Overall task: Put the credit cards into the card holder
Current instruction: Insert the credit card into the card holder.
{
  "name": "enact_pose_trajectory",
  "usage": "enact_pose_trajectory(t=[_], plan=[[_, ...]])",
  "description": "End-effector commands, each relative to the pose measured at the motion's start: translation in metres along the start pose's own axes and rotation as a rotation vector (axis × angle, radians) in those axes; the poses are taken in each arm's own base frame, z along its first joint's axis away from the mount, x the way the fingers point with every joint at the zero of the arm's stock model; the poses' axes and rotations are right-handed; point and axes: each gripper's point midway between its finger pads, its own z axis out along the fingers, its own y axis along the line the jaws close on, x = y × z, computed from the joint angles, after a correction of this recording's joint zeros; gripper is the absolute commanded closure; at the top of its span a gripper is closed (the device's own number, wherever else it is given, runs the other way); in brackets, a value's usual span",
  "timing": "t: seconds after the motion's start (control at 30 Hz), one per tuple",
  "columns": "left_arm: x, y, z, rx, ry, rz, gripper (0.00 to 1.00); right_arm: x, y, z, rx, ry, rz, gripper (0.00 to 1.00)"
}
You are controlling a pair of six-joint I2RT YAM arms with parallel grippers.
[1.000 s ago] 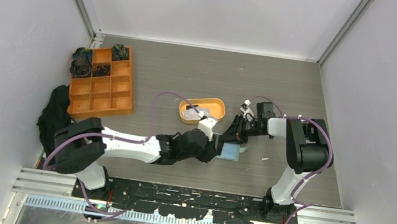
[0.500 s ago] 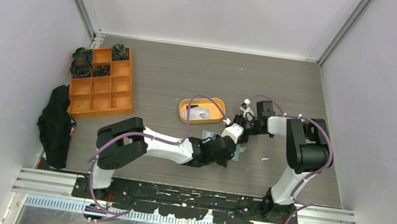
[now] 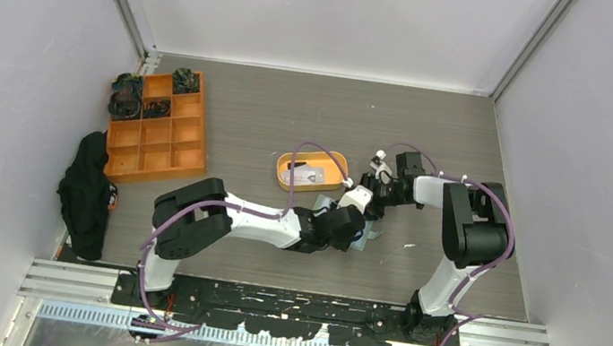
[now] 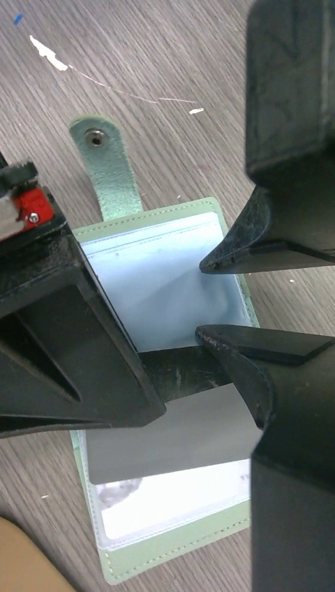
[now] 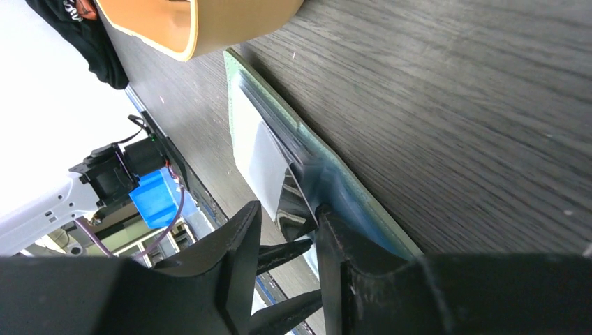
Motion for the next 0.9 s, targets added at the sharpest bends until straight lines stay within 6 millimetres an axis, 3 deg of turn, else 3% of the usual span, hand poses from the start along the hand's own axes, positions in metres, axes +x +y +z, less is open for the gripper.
enact_pose_trajectory(t=[0.0, 0.17, 0.33, 0.43, 0.73, 0.83, 0.87], plan=[[-0.012, 0.010, -0.005, -0.040, -0.022, -0.008, 0.65, -0.009, 0.011, -0.006, 0.001, -0.009, -0.060, 0.58], [-0.030, -0.018, -0.030, 0.158, -0.090, -0.012, 0.67, -0.015, 0.020, -0.016, 0.018, -0.014, -0.139, 0.53], [-0.045, -0.013, -0.064, 0.229, -0.189, -0.015, 0.68, -0.021, 0.025, -0.028, 0.058, -0.035, -0.214, 0.52], [-0.042, 0.002, -0.076, 0.230, -0.224, -0.017, 0.68, -0.022, 0.025, -0.031, 0.077, -0.031, -0.234, 0.51], [-0.034, 0.074, -0.074, 0.169, -0.213, -0.198, 0.68, -0.024, 0.023, -0.041, 0.137, -0.009, -0.270, 0.49], [-0.030, 0.095, -0.066, 0.079, -0.182, -0.207, 0.70, -0.025, 0.023, -0.046, 0.158, -0.024, -0.307, 0.56], [-0.029, 0.102, -0.062, 0.045, -0.166, -0.209, 0.71, -0.023, 0.023, -0.045, 0.162, -0.023, -0.313, 0.67]])
